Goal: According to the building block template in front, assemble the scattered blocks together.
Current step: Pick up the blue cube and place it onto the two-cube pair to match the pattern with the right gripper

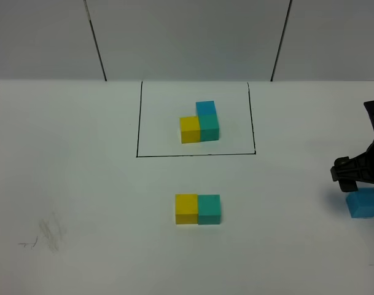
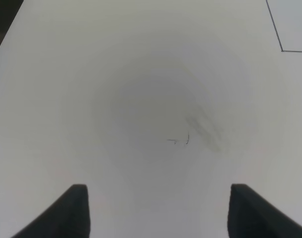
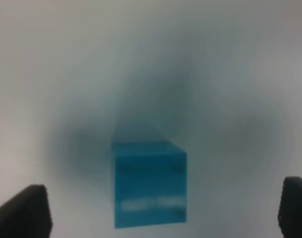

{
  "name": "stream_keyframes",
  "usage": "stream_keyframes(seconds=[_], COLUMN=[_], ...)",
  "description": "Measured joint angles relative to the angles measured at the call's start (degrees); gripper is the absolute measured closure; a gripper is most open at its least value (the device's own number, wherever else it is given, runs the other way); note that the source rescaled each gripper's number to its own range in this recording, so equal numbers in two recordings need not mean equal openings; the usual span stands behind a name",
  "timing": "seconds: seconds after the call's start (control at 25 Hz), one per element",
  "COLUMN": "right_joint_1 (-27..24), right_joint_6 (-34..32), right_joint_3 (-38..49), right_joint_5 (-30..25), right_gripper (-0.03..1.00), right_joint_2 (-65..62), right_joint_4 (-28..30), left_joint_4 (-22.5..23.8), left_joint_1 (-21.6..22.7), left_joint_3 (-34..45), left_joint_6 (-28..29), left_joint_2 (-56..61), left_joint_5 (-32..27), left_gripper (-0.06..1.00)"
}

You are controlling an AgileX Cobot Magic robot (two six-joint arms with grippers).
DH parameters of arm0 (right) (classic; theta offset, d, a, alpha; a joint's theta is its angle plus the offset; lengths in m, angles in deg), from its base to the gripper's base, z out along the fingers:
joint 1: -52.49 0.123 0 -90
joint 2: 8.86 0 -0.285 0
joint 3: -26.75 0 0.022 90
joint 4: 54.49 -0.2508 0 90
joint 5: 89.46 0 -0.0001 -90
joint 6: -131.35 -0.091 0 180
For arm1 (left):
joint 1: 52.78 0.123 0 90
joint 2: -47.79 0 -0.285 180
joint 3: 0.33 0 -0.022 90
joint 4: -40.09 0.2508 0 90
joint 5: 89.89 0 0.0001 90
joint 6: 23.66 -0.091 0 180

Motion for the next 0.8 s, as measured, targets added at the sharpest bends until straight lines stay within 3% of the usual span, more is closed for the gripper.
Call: stream_keyframes(seconds=[0.6, 0.8], right_joint_1=[-0.67, -0.91], right_joint_6=[0.68, 1.29], right_joint_3=[0.0, 0.0], right_joint_5=[4.27, 4.74], right_gripper=[0.08, 0.16], right_joint_2=[8.02, 8.85], right_joint_4=[-0.66, -1.38], left_joint_4=[0.0, 0.0], left_joint_1=[0.0, 0.0], left_joint_3=[0.0, 0.0], left_joint_6=[0.0, 0.0], left_joint_2=[0.0, 0.0], left_joint_5=[0.0, 0.0], left_gripper=[0.58, 0.58])
